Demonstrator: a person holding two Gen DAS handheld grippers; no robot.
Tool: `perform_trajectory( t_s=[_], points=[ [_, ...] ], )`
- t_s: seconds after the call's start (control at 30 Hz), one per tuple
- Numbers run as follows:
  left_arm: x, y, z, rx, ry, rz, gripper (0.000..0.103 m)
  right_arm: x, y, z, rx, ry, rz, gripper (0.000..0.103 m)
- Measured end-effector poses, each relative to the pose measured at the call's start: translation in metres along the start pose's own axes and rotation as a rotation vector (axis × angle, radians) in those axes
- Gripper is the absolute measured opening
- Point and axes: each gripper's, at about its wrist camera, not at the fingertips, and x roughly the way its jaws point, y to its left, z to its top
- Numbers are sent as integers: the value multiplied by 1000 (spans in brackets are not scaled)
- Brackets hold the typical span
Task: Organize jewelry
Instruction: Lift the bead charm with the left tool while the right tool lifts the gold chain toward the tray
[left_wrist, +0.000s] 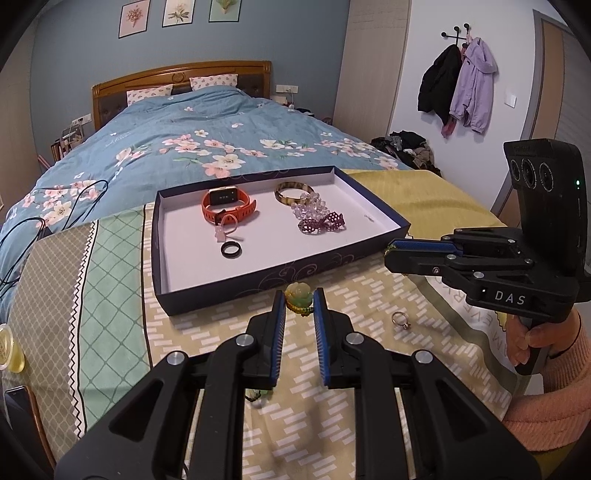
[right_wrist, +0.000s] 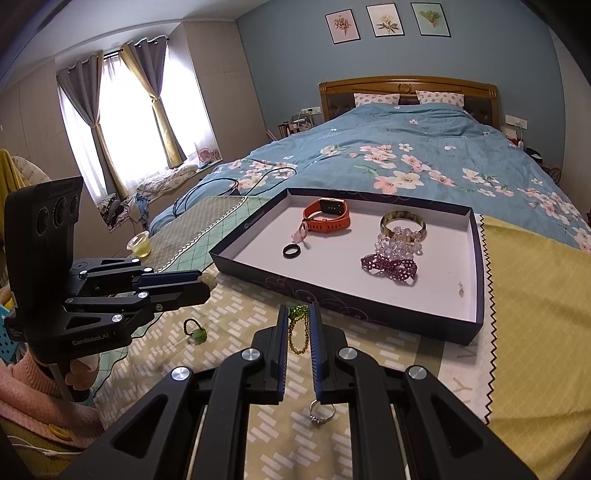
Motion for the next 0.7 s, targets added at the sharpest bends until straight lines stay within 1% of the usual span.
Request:
perform_trajectory(
  t_s=[0.7],
  points=[
    [1, 0, 13, 11, -28, 12, 16, -1, -8, 16, -1, -33, -10, 9]
  ],
)
